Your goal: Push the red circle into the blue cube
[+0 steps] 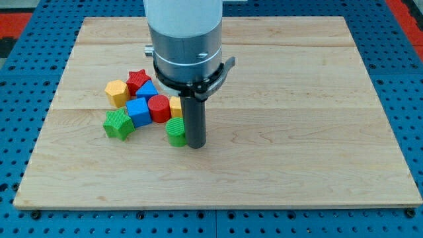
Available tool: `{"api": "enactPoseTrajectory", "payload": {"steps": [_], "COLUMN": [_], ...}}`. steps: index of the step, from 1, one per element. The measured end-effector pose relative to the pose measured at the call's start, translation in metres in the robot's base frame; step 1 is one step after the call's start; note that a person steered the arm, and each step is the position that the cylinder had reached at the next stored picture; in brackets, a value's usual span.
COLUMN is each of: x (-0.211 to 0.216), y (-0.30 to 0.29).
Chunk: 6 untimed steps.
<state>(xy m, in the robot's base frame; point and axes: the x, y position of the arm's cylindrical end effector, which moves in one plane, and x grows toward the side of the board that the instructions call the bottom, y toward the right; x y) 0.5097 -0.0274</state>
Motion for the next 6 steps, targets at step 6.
{"api": "enactPoseTrajectory", "payload": {"steps": [6], "x": [-0.068], "y": [-0.088]}}
